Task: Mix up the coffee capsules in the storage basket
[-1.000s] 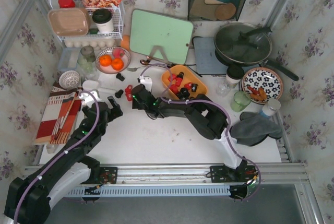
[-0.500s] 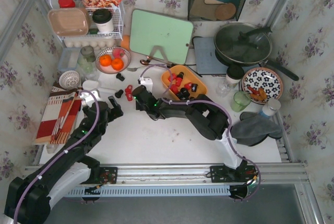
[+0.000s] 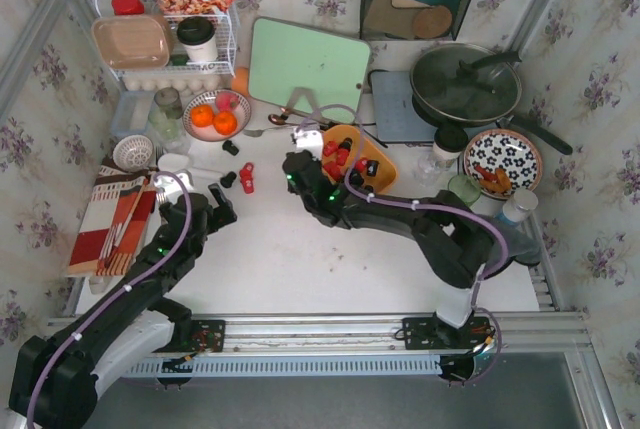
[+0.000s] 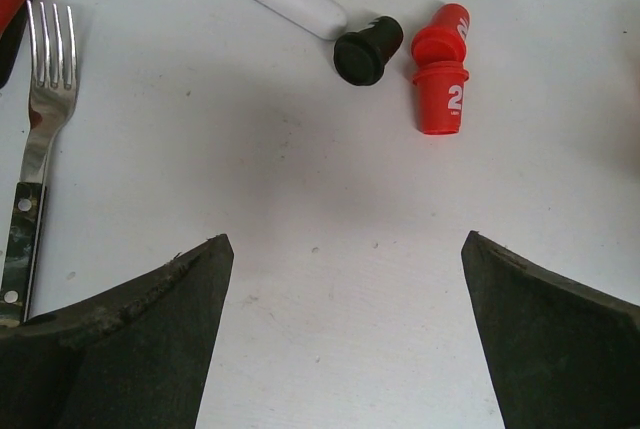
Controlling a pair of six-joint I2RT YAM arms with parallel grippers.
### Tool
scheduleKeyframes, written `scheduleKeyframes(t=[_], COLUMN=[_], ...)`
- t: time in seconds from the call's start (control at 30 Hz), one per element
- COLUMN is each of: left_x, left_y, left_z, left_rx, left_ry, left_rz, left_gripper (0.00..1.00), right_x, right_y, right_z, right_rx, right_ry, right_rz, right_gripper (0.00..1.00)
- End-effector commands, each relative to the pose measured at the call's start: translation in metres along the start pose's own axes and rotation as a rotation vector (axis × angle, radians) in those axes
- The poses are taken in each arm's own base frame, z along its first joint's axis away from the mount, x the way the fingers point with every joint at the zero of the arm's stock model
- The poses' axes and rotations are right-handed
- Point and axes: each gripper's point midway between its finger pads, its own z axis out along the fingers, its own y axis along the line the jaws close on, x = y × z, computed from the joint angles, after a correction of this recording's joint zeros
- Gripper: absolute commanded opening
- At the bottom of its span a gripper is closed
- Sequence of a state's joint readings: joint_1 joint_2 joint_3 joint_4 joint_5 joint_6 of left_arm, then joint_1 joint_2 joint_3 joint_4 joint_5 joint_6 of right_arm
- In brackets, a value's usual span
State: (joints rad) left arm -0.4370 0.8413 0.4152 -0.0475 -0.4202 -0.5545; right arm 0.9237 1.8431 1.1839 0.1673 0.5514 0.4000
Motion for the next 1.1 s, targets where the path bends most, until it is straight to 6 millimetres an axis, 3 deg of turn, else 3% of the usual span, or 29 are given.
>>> scheduleKeyframes(t=[0.0, 0.2, 0.4, 0.5, 0.77, 0.9, 1.07], left_x=[-0.004, -0.002, -0.002, -0.001, 0.002, 0.001, 0.001], left_y=[-0.003, -0.003, -0.004, -0.004, -0.004, -0.004, -0.004], left_z=[0.0, 0.001, 0.002, 0.003, 0.005, 0.005, 0.005], left_rx=[0.007, 0.005, 0.005, 0.005, -0.002, -0.002, -0.001], left_ry=[-0.005, 0.0, 0.006, 0.009, 0.021, 0.02, 0.019], left_rz=[-0.011, -0.009, -0.008, -0.007, 0.0, 0.0, -0.002], left_gripper=[0.99, 0.99, 0.99, 0.99, 0.99, 0.99, 0.99], right_x=[-0.022, -0.027, -0.01, 0.0, 0.02, 0.02, 0.013], right_y=[-0.046, -0.103, -0.16, -0.177, -0.189, -0.186, -0.18], right_z=[-0.008, -0.026, -0.042, -0.045, -0.04, -0.04, -0.039], right_rx=[0.127, 0.237, 0.357, 0.383, 0.405, 0.388, 0.37], right_ry=[-0.078, -0.103, -0.06, -0.035, 0.032, 0.053, 0.06], right_rz=[-0.006, 0.027, 0.079, 0.103, 0.11, 0.098, 0.09], right_gripper=[0.3, 0.31, 0.33, 0.35, 0.48, 0.55, 0.58])
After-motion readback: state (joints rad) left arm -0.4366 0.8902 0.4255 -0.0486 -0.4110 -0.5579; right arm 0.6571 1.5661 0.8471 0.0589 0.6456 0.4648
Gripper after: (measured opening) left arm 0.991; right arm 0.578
